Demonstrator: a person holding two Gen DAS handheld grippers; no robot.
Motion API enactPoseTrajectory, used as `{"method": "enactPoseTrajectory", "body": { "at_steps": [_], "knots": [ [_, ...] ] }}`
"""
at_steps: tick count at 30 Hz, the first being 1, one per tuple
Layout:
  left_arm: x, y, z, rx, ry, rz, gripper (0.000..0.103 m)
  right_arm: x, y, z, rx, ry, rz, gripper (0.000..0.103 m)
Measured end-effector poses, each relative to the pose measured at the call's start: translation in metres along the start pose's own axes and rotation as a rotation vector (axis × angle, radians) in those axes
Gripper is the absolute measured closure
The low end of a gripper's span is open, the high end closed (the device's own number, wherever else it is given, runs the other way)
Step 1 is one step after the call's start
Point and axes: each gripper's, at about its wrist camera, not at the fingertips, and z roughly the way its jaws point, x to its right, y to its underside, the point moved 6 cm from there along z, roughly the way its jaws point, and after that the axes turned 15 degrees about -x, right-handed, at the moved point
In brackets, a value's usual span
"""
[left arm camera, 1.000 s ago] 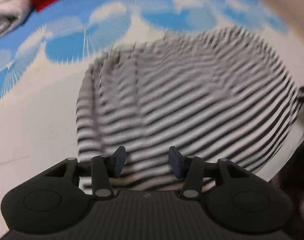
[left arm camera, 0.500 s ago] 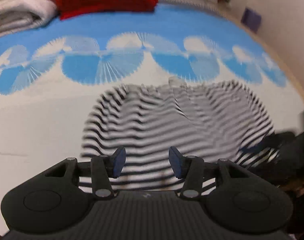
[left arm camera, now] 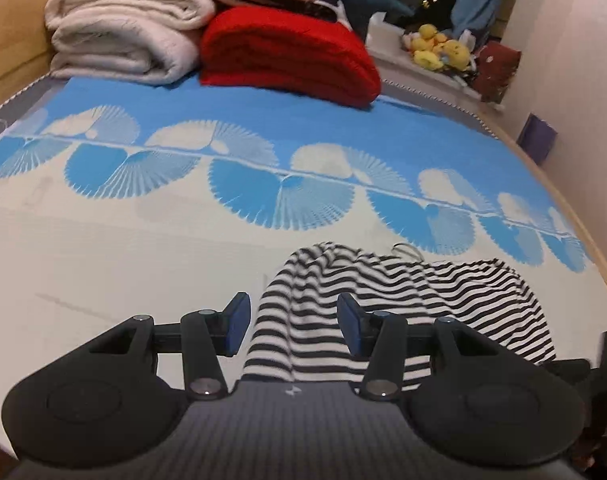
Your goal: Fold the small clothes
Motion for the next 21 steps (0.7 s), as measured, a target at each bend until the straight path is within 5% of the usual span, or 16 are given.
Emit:
{"method": "enactPoseTrajectory", "body": {
  "at_steps": [3,7,11,21],
  "knots": [
    [-0.015,0.002,-0.002,0.000,-0.005,-0.030,0.049,-0.012,-0.008,-0.028,0.127,0.035,0.050,0.045],
    [-0.042,0.005,-0.010,0.009,-0.016,-0.115,0.047,-0.067,-0.017,-0.060,0.307,0.087,-0.051,0.049],
    [-0.065,0.010,-0.013,-0.026,-0.007,-0.196,0.047,-0.131,-0.028,-0.049,0.328,0.070,-0.190,0.081],
    [-0.088,0.015,-0.007,-0.082,-0.003,-0.258,0.047,-0.237,-0.066,-0.029,0.394,0.099,-0.441,0.075]
  ]
}}
